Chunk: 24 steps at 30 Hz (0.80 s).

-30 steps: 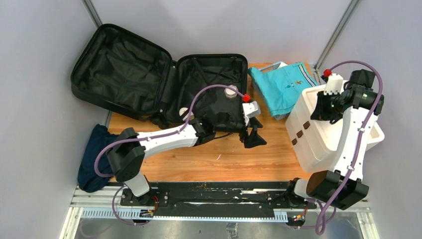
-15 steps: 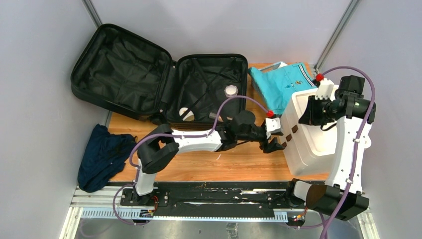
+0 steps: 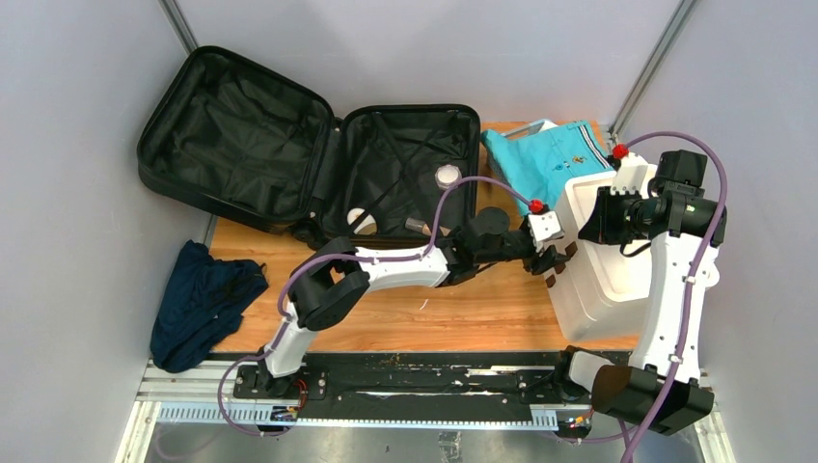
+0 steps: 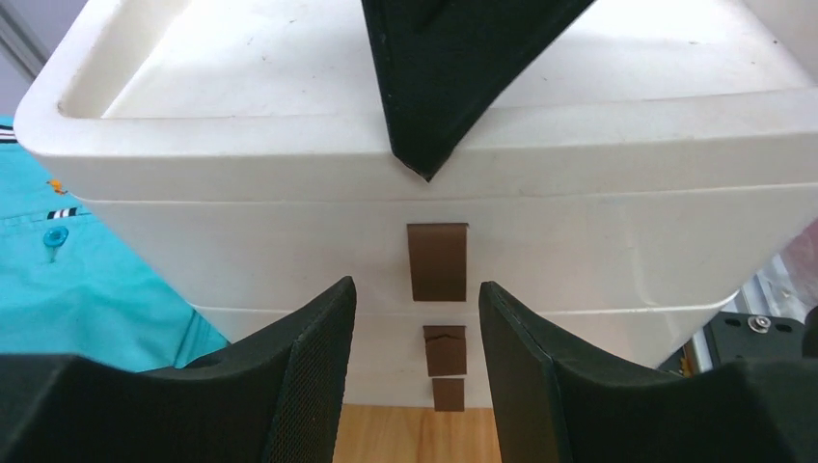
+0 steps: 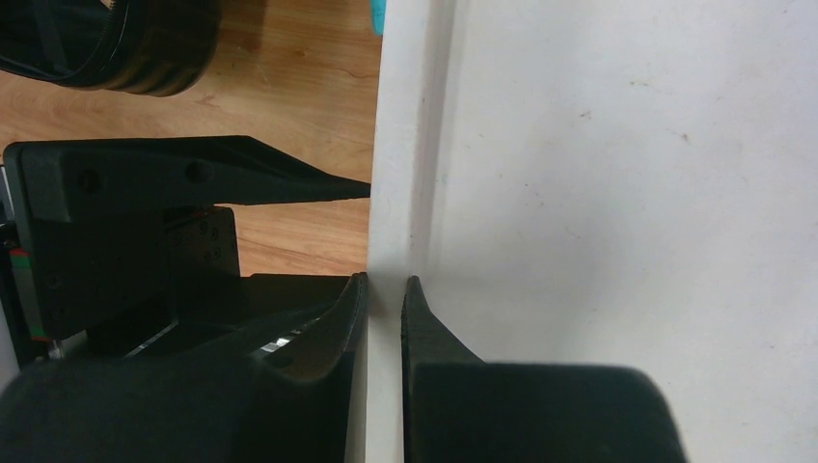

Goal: Open, take out, and arrange the luggage
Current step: Open the drawer in the storage box.

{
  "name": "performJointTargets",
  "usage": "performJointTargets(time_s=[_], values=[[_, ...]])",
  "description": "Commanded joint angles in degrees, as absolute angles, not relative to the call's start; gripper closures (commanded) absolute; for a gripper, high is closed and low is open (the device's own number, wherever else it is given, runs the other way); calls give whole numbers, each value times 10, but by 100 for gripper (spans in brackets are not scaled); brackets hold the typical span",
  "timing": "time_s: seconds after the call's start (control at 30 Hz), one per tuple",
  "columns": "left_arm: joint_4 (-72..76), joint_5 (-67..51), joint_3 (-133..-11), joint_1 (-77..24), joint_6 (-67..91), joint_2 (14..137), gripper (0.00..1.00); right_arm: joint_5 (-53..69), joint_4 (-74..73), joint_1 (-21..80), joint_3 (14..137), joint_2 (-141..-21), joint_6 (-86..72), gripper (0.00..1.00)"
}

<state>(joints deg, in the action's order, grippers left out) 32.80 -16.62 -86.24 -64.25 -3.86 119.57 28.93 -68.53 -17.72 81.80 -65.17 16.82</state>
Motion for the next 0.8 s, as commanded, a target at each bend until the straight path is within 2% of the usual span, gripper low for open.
performJointTargets(time_s=[0.0,0.2,0.4,0.43,0.57,0.6,0.77], values=[[350,-152,-888,-644,-31,1221,44,346,-730,-157,794,-659,144,100],[349,-173,-910,-644,-13,1237,56,342,-728,-157,798,-664,146,100],[349,-197,-922,-644,-3,1245,57,332,-727,-157,795,-664,148,100],[349,-201,-923,-645,-3,1245,62,331,-726,-157,794,-664,149,100],[349,-212,-919,-644,-3,1243,96,324,-726,-157,792,-665,150,99],[349,-211,-914,-645,-3,1240,100,322,-725,-157,793,-665,151,99],[349,-184,-850,-644,-32,1194,100,301,-723,-158,792,-665,156,99]])
